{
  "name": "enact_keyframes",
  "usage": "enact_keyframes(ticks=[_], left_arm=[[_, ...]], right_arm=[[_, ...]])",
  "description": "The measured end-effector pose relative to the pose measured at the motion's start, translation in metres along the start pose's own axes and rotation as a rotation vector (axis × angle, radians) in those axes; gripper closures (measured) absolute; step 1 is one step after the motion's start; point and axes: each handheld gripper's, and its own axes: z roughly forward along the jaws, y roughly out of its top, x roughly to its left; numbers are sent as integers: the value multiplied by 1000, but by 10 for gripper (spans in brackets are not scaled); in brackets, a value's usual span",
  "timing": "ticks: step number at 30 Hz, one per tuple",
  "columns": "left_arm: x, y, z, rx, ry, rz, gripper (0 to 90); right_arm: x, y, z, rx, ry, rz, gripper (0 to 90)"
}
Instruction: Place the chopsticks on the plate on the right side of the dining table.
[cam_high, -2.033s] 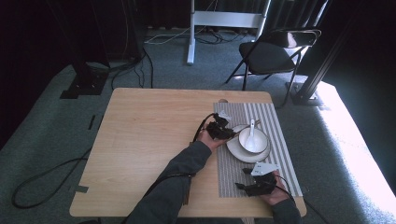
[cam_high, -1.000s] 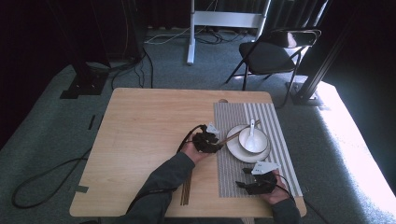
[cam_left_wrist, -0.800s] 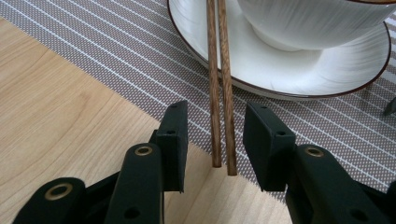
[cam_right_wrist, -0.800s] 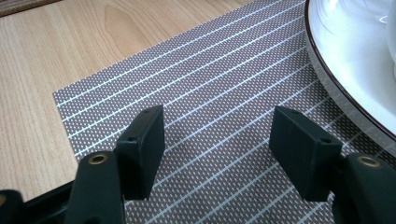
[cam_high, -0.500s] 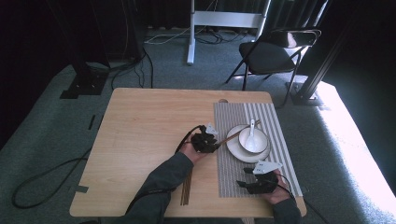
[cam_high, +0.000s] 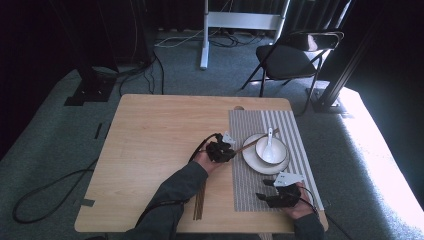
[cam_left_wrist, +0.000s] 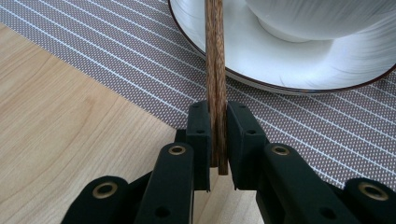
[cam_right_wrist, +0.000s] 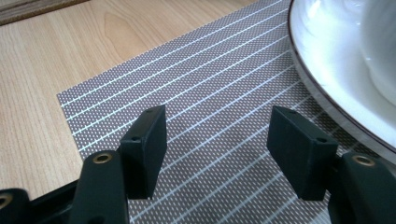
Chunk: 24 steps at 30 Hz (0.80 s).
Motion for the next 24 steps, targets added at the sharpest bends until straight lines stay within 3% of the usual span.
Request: enact_keyframes(ticks=[9, 24], left_arm=[[1, 4, 3, 0, -19, 25, 808], [3, 17, 3, 4, -33, 103, 808]], right_arm=[[-6, -3, -20, -36, -59, 26, 372], [-31, -10, -55, -86, -219, 107, 437]])
